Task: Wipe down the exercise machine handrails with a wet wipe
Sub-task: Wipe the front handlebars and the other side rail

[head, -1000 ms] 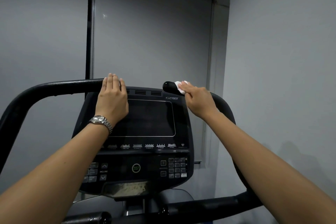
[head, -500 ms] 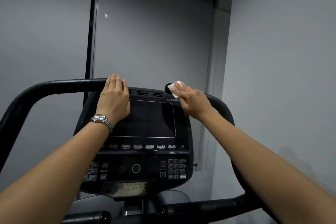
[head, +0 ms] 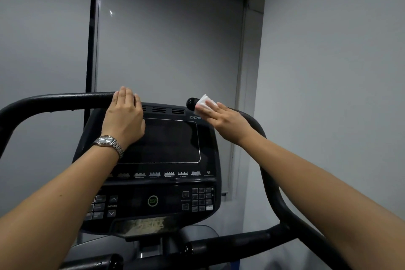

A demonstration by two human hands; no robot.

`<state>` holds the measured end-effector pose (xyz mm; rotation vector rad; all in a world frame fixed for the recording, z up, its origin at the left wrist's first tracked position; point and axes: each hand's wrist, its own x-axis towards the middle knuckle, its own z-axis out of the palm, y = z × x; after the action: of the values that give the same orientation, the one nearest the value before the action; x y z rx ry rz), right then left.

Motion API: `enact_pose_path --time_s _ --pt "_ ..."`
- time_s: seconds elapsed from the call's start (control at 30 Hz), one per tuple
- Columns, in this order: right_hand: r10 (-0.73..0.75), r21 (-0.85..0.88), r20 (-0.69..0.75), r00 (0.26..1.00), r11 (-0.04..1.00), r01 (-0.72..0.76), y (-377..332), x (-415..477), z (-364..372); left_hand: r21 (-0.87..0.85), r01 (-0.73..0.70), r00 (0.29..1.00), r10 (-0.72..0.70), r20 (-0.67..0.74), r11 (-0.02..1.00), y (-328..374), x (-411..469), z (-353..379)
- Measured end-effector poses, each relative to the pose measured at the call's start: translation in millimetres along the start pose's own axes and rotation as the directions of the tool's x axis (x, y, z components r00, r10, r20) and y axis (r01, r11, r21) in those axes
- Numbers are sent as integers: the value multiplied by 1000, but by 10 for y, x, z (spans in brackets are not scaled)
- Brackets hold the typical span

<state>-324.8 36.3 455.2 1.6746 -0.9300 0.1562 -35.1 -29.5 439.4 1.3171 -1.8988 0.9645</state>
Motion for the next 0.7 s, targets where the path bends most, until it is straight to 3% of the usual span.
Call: enact_pose_path --time_s 0.13,0.23,0.3,0.4,0.57,0.63,0.7 --pt "135 32 11 991 990 -135 67 -371 20 -39 19 999 -20 -29 999 -2 -6 -27" --pt "283 213 102 954 930 -299 45 -405 -78 -183 7 994 -26 -105 983 162 32 -119" --pt "359 345 171 918 851 -397 9 -297 -157 -266 -208 966 154 -210 941 473 89 -202" --pt "464 540 211 861 678 -498 -37 -168 -233 -345 -523 845 421 -329 779 1060 180 -334" --pt "633 804 251 732 285 -522 -54 -153 -201 -547 -464 886 372 -277 697 1504 339 -462" --pt "691 814 246 680 234 -532 -49 -154 -187 -552 -440 898 369 -242 708 1552 407 -437" --pt "702 795 248 667 246 -554 -51 -174 -183 -545 -424 905 367 -216 724 1597 441 -397"
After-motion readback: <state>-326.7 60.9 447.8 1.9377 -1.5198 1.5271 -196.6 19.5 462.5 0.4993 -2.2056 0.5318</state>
